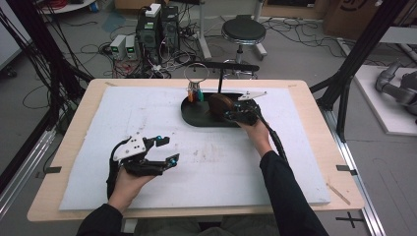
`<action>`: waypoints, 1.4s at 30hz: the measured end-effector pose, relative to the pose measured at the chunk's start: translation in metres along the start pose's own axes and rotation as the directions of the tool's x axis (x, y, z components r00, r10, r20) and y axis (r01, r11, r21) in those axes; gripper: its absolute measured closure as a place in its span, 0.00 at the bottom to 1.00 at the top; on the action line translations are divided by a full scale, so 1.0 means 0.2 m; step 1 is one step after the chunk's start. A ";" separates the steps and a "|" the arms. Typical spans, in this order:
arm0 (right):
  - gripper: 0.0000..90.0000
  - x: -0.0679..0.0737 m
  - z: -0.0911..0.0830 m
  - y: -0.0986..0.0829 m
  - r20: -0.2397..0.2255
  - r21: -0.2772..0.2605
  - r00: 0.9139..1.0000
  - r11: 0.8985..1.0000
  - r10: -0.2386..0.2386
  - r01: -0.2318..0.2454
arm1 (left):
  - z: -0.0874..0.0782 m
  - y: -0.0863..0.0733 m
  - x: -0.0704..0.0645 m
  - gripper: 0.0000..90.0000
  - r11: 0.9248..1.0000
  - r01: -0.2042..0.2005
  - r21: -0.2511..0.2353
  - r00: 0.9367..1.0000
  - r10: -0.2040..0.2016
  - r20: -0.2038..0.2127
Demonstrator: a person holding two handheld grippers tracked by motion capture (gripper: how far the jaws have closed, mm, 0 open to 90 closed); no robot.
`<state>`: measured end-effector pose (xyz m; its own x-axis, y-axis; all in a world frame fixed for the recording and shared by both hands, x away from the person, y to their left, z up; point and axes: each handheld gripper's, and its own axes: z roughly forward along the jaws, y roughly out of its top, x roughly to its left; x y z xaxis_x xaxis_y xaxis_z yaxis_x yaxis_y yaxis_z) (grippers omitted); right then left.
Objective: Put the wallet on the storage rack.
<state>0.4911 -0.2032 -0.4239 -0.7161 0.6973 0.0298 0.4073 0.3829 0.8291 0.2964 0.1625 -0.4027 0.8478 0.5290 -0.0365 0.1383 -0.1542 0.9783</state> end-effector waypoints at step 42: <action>0.38 0.01 -0.42 -0.02 0.013 -0.047 1.000 0.999 -0.007 0.008 | 0.01 0.00 0.00 0.34 1.000 -0.013 0.010 1.000 0.013 0.003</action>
<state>0.4404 -0.2539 -0.3815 -0.7117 0.7023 0.0164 0.3743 0.3594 0.8548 0.2974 0.1605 -0.4025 0.8511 0.5245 -0.0241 0.1323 -0.1698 0.9766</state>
